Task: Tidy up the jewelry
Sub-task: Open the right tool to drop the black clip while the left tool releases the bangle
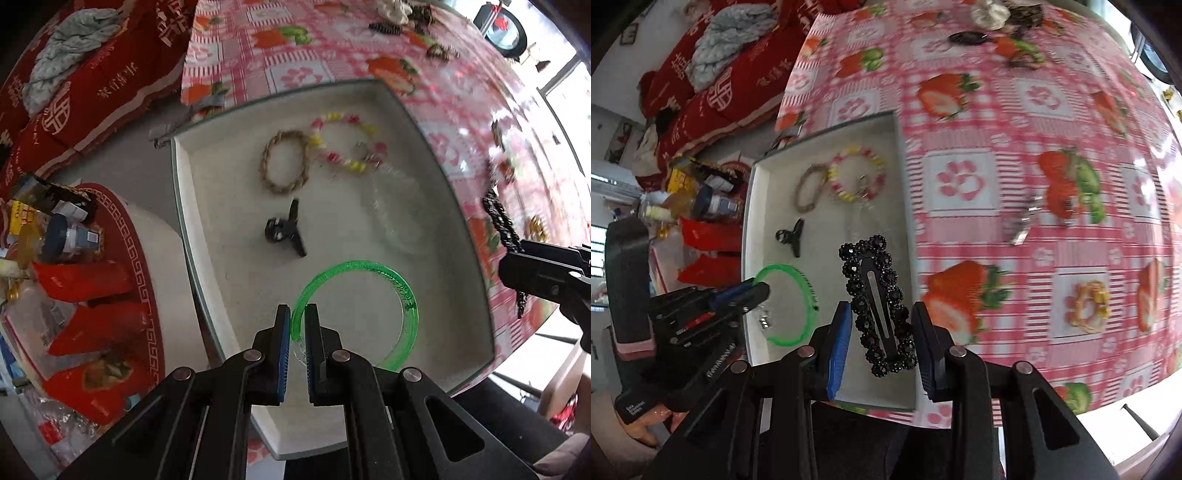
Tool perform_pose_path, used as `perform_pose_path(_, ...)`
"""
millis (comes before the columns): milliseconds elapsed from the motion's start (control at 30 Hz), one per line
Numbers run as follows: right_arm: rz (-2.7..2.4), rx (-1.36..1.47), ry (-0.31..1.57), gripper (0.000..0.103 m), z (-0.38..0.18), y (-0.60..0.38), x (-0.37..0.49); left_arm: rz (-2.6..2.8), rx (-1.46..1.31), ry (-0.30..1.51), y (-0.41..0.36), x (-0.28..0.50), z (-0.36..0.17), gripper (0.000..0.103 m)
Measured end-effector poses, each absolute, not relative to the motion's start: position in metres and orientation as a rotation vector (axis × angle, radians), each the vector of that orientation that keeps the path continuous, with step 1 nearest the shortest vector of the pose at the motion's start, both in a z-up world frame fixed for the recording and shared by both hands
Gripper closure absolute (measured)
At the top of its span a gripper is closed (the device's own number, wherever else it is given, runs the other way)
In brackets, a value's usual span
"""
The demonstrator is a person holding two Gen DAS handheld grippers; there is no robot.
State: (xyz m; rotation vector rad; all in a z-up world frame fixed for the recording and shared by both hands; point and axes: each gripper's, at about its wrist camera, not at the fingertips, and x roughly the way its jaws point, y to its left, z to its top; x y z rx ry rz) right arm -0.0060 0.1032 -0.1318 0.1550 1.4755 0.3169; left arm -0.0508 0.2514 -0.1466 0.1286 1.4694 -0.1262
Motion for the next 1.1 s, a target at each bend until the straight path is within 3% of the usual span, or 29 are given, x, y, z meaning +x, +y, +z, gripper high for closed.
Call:
perform_pose_path(433,0.246,0.154,1.585,0.067,-0.185,0.136,-0.003,-0.221,0.234,1.494,0.244,-0.047,-0.186,0.089)
perform_pose_path(867,0.193,0.163,1.639,0.066,-0.217,0.144,0.005,-0.269,0.264,1.472,0.241,-0.046,-0.184,0.089)
perform_pose_path(1000,0.198,0.169,1.643,0.052,-0.217,0.146,0.006,-0.271,0.265,1.472,0.24,-0.046,-0.181,0.089)
perform_pose_path(1100,0.21,0.182,1.63,0.05,-0.211,0.143,0.006,-0.275,0.265,1.462,0.24,-0.045,-0.175,0.089)
